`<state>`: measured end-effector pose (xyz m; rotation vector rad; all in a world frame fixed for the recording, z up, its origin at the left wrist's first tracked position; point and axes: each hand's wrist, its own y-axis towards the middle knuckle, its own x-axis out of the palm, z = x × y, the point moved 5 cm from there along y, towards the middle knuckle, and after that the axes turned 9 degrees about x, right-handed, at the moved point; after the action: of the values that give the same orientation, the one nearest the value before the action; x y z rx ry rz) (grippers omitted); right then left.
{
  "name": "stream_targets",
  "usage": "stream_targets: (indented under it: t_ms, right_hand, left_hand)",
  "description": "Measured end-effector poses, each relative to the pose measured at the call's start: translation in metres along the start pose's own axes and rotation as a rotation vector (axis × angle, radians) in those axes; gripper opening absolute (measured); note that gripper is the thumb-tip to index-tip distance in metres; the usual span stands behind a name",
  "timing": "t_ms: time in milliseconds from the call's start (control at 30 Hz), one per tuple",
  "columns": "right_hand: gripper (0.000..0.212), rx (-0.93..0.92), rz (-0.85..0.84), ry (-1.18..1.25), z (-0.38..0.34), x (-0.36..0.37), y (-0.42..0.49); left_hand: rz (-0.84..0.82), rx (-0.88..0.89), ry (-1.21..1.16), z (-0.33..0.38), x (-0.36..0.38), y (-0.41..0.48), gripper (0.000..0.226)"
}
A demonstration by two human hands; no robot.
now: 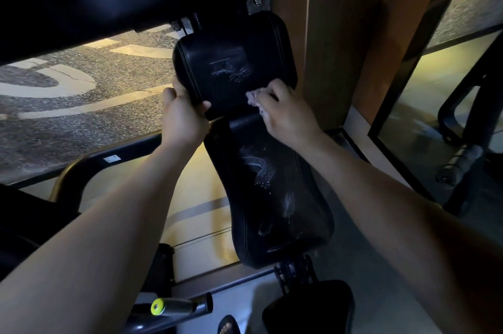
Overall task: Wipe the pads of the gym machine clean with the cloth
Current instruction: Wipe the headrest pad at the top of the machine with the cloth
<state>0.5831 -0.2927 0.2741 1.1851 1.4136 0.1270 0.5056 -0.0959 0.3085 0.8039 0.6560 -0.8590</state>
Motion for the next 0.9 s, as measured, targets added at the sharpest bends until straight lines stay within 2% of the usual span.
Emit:
stream_targets:
  t_ms: [100,200,267,400,467,567,633,700,800,900]
  right_hand:
    - [0.022,0.087,0.119,-0.010,0.010,-0.023,0.032]
    - [0.017,0.188,0.227,-0.021,0.013,-0.031,0.049]
    - [0.020,0.146,0.180,0.023,0.005,-0.016,0.036]
    - [0.021,-0.082,-0.048,-0.004,-0.008,0.005,0.004]
    - [0.023,-0.053,-0.035,-0.027,-0.002,-0.006,0.022]
    - [0.021,0.094,0.120,-0.069,0.009,-0.032,0.056]
    - [0.022,0.147,0.166,-0.066,0.010,-0.031,0.061]
    - [0.022,0.105,0.131,-0.038,-0.002,-0.016,0.043]
    - [0.027,-0.055,-0.036,-0.014,-0.018,0.009,0.004]
    - [0.025,-0.044,-0.059,-0.022,-0.014,0.000,0.009]
  left_hand:
    - [0.015,-0.002,-0.015,-0.001,0.000,0.002,0.079]
    - [0.020,0.005,-0.021,-0.002,0.001,0.002,0.077]
    - [0.016,-0.002,-0.015,-0.002,0.001,0.001,0.078]
    - [0.015,0.001,-0.012,-0.003,0.002,0.002,0.078]
    - [0.013,-0.003,-0.004,-0.004,0.002,0.002,0.078]
    - [0.003,-0.006,-0.009,-0.003,0.001,0.002,0.078]
    - [0.005,-0.011,-0.005,-0.004,0.000,0.001,0.078]
    - [0.004,-0.016,0.000,-0.004,0.001,0.001,0.077]
    - [0.007,-0.021,-0.003,-0.003,0.001,0.002,0.077]
    - [0.011,-0.015,-0.009,-0.004,0.002,0.002,0.076]
